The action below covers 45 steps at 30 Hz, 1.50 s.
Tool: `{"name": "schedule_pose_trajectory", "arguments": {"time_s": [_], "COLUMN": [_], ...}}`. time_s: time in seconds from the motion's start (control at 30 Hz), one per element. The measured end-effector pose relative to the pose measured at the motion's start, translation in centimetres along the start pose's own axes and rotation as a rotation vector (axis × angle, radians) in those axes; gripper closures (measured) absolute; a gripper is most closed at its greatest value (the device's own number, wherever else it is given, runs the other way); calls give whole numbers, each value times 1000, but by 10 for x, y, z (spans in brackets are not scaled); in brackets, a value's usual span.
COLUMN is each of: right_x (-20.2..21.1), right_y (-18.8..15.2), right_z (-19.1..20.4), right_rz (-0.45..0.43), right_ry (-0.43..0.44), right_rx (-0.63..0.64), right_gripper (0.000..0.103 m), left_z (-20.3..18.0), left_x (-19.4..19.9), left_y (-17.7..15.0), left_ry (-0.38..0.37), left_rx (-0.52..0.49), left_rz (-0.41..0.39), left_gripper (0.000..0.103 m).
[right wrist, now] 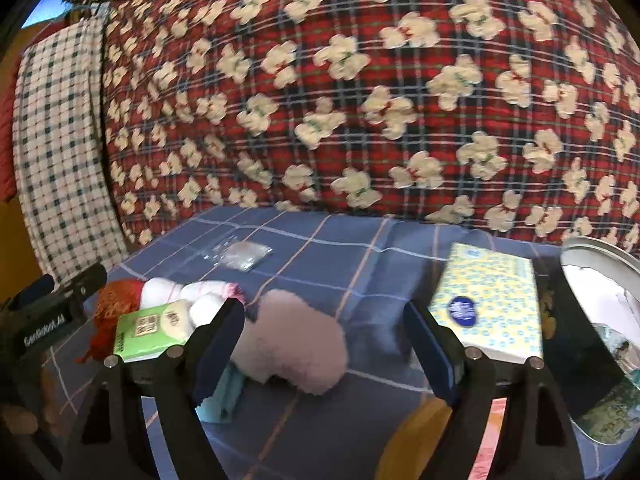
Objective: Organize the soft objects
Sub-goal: 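Grasp the pink fluffy puff with right tool while left tool grasps green tissue pack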
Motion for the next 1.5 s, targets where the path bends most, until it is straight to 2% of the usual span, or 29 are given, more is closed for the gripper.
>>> {"name": "schedule_pose_trajectory", "arguments": {"time_s": [0.1,0.23,0.37,0.47,0.53,0.6,0.67,0.73,0.8,0.93,1.03,1.1,1.2,1.3,1.5], "right_x": [-9,-19,-28,-48,-58,-63,-62,-61,-58,-44,-24,-7,9,12,6], "right_y": [-1,-1,1,0,-2,-3,-3,-4,-5,-3,5,10,13,12,9], "right_z": [11,19,10,4,2,2,6,11,12,9,5,6,8,8,2], "right_rz": [41,66,82,153,199,215,218,225,227,182,94,20,-45,-53,-24], "right_ry": [38,30,22,37,55,80,97,117,150,190,212,202,174,149,153], "right_rx": [26,54,-5,-64,-90,-108,-84,-58,-64,-98,-116,-88,-51,-22,-51], "right_gripper": [20,20,20,22,40,44,53,68,77,80,80,80,79,79,79], "left_z": [8,14,16,10,4,-1,-3,-6,-8,-14,-21,-29,-47,-60,-80], "left_x": [-6,-10,-9,-7,-6,-4,-2,-1,0,6,12,14,17,16,8], "left_y": [0,-1,-2,-2,-2,-2,-2,-2,-2,-4,-5,-6,-10,-14,-22], "left_ry": [11,14,20,-1,-5,-6,-14,-26,-51,-141,-171,-190,-205,-212,-203], "left_rx": [21,38,27,-13,-43,-63,-78,-89,-100,-132,-165,-199,-286,-346,-435], "left_rz": [22,43,40,36,33,25,17,14,13,8,-9,-11,-7,3,62], "left_gripper": [0,0,0,0,0,0,0,0,0,0,0,0,0,0,5]}}
Point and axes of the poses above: each gripper's, at about its wrist camera, not at the fingertips, and x roughly against the way its jaws point, z to its left, y to its top, the point moved 3 cm from there along -x, roughly the way its jaws point, and after that the axes turned 10 degrees about y, right-handed, at the moved point
